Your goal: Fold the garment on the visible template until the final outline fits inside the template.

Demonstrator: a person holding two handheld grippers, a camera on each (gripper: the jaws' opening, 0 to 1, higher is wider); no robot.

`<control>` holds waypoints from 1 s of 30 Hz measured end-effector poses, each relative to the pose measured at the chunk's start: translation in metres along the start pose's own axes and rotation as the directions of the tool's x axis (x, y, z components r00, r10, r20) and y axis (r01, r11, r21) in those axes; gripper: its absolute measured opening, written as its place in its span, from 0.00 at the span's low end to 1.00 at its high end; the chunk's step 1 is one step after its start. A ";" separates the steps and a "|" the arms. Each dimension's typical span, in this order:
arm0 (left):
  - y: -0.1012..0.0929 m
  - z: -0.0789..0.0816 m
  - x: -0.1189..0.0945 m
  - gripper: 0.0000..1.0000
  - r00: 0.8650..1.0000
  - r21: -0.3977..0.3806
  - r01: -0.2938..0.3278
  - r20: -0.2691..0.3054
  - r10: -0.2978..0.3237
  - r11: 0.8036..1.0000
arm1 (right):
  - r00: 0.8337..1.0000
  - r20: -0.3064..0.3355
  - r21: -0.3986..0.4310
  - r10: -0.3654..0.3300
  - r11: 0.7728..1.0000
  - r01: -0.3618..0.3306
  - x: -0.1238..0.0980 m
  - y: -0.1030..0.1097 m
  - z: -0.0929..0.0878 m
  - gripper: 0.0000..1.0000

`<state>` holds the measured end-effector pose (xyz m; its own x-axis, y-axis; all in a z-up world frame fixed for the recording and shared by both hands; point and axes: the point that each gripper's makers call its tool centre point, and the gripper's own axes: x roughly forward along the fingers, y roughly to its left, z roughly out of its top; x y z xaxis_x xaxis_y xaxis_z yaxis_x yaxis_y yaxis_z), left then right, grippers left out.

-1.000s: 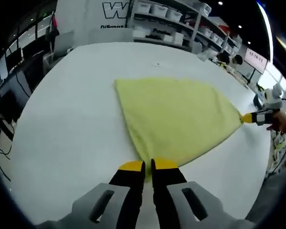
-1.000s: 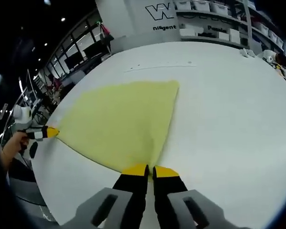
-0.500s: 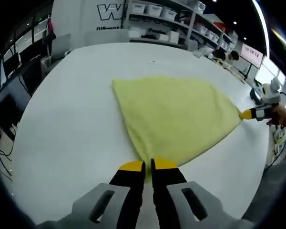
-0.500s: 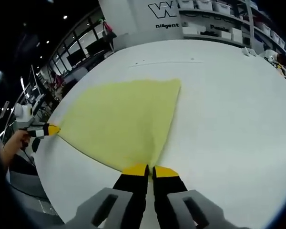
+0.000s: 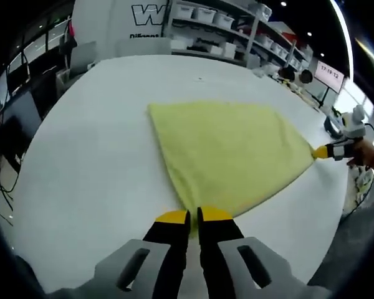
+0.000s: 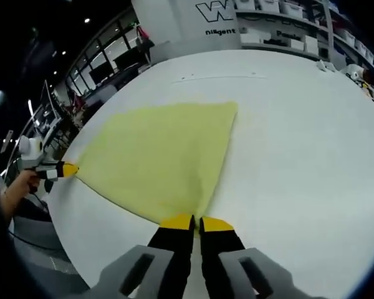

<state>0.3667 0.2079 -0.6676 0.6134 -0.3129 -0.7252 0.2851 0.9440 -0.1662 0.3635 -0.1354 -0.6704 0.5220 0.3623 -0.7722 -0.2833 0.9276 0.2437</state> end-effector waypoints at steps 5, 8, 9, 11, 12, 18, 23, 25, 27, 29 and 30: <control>0.000 -0.004 -0.004 0.04 1.000 -0.003 -0.005 -0.002 0.005 1.000 | 1.000 -0.001 0.001 0.001 1.000 -0.001 -0.002 0.003 -0.005 0.00; 0.001 -0.005 -0.004 0.05 1.000 -0.004 -0.005 -0.001 0.005 1.000 | 1.000 0.002 0.002 0.002 1.000 -0.002 -0.002 0.003 -0.006 0.00; 0.001 -0.005 -0.004 0.05 1.000 -0.013 -0.009 0.000 0.009 1.000 | 1.000 0.006 0.001 0.002 1.000 -0.002 -0.002 0.003 -0.006 0.00; 0.001 -0.005 -0.004 0.05 1.000 -0.017 -0.011 0.000 0.011 1.000 | 1.000 0.007 0.001 0.001 1.000 -0.001 -0.002 0.003 -0.006 0.00; 0.001 -0.005 -0.002 0.06 1.000 -0.021 -0.017 0.000 0.017 1.000 | 1.000 0.007 -0.006 -0.001 1.000 0.001 -0.001 0.003 -0.006 0.00; 0.005 0.003 -0.003 0.15 0.998 -0.060 -0.040 0.040 0.043 0.997 | 0.999 0.052 -0.042 -0.002 0.999 0.004 -0.004 0.005 0.003 0.08; -0.001 0.018 -0.011 0.36 0.996 -0.058 -0.036 0.082 0.041 0.998 | 0.995 0.099 -0.064 0.008 0.998 -0.001 -0.013 0.012 0.016 0.35; -0.008 0.029 -0.020 0.43 0.993 -0.071 -0.015 0.116 0.023 0.997 | 0.993 0.115 -0.071 0.027 0.997 -0.019 -0.021 0.022 0.023 0.51; -0.013 0.037 -0.026 0.52 0.990 -0.062 -0.004 0.140 0.013 0.998 | 0.990 0.136 -0.098 0.044 0.995 -0.031 -0.029 0.031 0.030 0.57; -0.017 0.041 -0.032 0.60 0.989 -0.051 -0.002 0.150 0.010 0.999 | 0.988 0.143 -0.109 0.054 0.993 -0.039 -0.036 0.037 0.033 0.61; -0.021 0.044 -0.037 0.65 0.988 -0.040 0.002 0.156 0.004 0.999 | 0.987 0.151 -0.121 0.058 0.992 -0.040 -0.041 0.041 0.036 0.65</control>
<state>0.3705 0.1953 -0.6085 0.7220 -0.3213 -0.6128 0.2568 0.9468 -0.1939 0.3593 -0.1087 -0.6082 0.6203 0.4254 -0.6590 -0.3991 0.8944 0.2017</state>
